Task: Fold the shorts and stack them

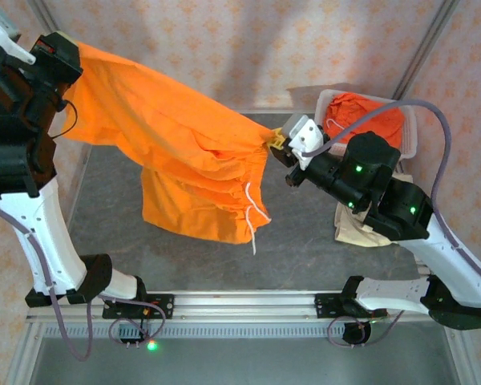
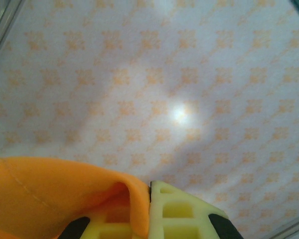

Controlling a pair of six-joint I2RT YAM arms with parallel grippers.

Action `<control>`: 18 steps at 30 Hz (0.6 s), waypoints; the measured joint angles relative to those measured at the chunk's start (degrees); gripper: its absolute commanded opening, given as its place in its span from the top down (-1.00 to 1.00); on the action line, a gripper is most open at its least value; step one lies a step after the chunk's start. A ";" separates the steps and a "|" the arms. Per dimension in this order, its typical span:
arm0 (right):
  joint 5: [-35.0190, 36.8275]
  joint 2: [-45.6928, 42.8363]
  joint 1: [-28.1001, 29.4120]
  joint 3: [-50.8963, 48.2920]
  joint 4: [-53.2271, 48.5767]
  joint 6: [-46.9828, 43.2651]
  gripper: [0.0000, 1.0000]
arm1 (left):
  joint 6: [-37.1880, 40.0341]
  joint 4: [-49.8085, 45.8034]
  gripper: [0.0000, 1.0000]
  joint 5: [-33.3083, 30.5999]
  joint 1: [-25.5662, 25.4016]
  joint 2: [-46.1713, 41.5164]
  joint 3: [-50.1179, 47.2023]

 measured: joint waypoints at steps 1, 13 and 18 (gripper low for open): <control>1.70 0.26 0.00 0.00 -0.33 1.01 1.00 | -0.07 0.00 1.00 0.02 0.00 0.00 0.00; 11.30 11.69 -15.39 -10.03 -3.58 11.69 1.00 | -0.94 9.51 1.00 2.60 -0.66 4.11 -26.43; 9.84 20.24 -21.44 -12.57 -3.19 13.84 1.00 | 0.37 14.47 1.00 2.43 -2.86 11.50 -34.03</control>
